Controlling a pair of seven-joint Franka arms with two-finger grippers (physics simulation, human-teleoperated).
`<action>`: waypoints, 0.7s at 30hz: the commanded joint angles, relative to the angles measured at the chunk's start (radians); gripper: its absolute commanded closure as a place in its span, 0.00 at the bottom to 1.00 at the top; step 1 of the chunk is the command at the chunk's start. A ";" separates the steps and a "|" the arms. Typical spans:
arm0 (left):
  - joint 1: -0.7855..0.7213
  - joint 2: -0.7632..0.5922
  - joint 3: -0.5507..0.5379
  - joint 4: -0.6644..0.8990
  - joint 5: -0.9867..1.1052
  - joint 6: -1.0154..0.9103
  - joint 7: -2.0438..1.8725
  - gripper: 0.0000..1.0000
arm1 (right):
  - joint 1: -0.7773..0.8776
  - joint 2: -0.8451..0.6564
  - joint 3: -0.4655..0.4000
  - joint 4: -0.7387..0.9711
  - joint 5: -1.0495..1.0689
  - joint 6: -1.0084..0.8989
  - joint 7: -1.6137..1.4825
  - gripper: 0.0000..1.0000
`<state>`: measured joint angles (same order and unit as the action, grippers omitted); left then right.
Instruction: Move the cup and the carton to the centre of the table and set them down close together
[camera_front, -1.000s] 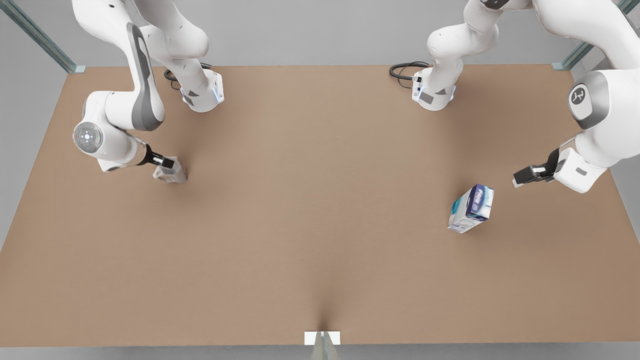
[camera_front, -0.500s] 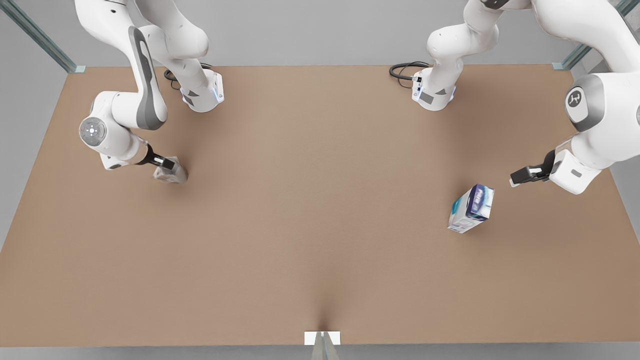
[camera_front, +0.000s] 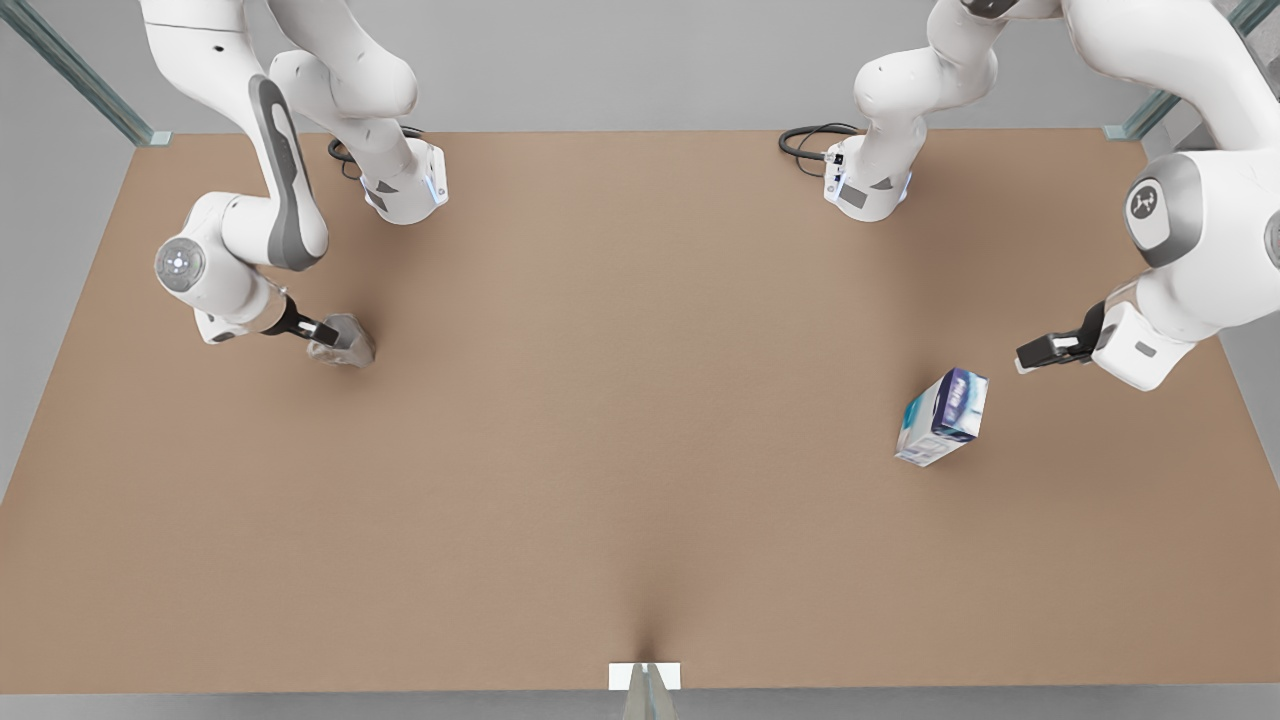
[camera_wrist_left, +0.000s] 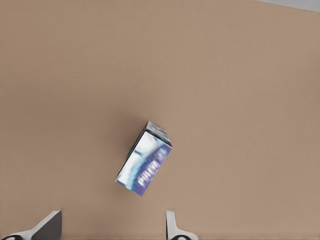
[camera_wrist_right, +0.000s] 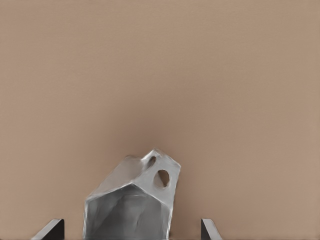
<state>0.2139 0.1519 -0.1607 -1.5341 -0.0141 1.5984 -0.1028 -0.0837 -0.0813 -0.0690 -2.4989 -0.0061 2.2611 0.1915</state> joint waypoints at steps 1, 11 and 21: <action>-0.001 0.000 0.001 -0.001 0.000 0.000 0.000 0.00 | 0.001 0.000 0.000 -0.002 0.000 0.000 0.000 0.00; -0.002 0.023 0.000 -0.001 0.003 0.005 0.000 0.00 | -0.002 0.037 0.000 -0.015 0.002 0.052 -0.032 0.00; -0.001 0.031 0.000 -0.001 0.002 0.006 0.000 0.00 | -0.019 0.045 -0.002 -0.017 0.002 0.058 -0.069 0.00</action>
<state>0.2134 0.1826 -0.1608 -1.5355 -0.0123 1.6045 -0.1028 -0.0962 -0.0356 -0.0706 -2.5157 -0.0046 2.3194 0.1227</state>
